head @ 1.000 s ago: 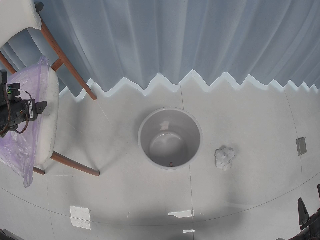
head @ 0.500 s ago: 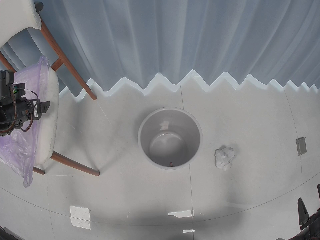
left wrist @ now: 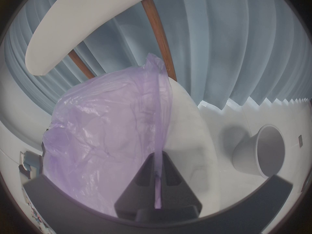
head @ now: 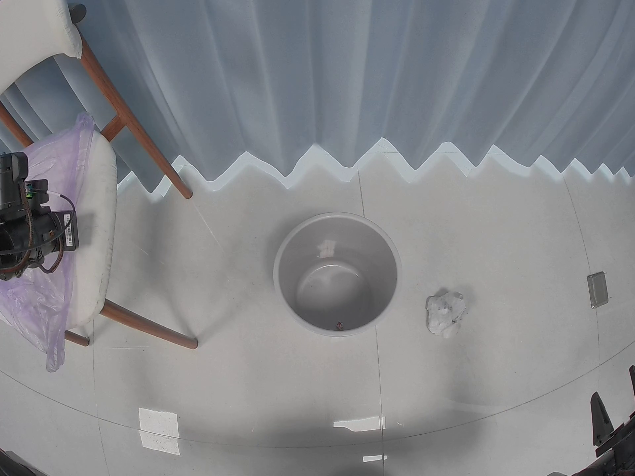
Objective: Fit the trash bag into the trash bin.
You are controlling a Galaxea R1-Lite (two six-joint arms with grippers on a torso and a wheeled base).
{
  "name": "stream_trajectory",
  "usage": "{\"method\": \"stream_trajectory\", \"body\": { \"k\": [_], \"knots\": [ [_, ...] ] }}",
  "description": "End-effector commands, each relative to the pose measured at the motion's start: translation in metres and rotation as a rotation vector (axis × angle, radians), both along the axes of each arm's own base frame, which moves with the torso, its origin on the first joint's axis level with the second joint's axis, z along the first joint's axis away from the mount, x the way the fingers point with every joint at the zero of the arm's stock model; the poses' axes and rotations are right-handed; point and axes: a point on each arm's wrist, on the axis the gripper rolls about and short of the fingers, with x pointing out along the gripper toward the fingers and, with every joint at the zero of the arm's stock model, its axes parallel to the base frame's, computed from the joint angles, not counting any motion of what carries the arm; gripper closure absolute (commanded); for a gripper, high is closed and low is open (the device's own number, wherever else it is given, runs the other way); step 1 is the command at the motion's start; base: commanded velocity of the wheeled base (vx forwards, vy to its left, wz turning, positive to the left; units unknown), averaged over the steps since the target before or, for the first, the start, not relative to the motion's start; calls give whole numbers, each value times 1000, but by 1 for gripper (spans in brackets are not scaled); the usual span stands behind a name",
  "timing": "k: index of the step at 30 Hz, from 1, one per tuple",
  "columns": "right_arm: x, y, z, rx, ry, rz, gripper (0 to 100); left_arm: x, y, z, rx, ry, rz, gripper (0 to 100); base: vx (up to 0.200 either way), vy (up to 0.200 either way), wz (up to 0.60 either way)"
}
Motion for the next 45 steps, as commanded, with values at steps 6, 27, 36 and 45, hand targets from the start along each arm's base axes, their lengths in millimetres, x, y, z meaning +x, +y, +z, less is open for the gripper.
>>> {"method": "stream_trajectory", "body": {
  "k": [6, 27, 36, 45],
  "knots": [
    [0, 0, -5, 0, 2, 1, 0, -19, -5, 15, -56, -92, -120, 100, 0, 0, 0],
    [0, 0, -5, 2, 0, 1, 0, -49, -82, 55, -426, -296, -783, 100, 0, 0, 0],
    [0, 0, -5, 5, 0, -1, 0, -42, -151, 45, -604, -216, -1060, 100, 0, 0, 0],
    [0, 0, -5, 12, 1, -4, 0, -42, -212, 47, -765, -149, -1224, 100, 0, 0, 0]
  ]
}}
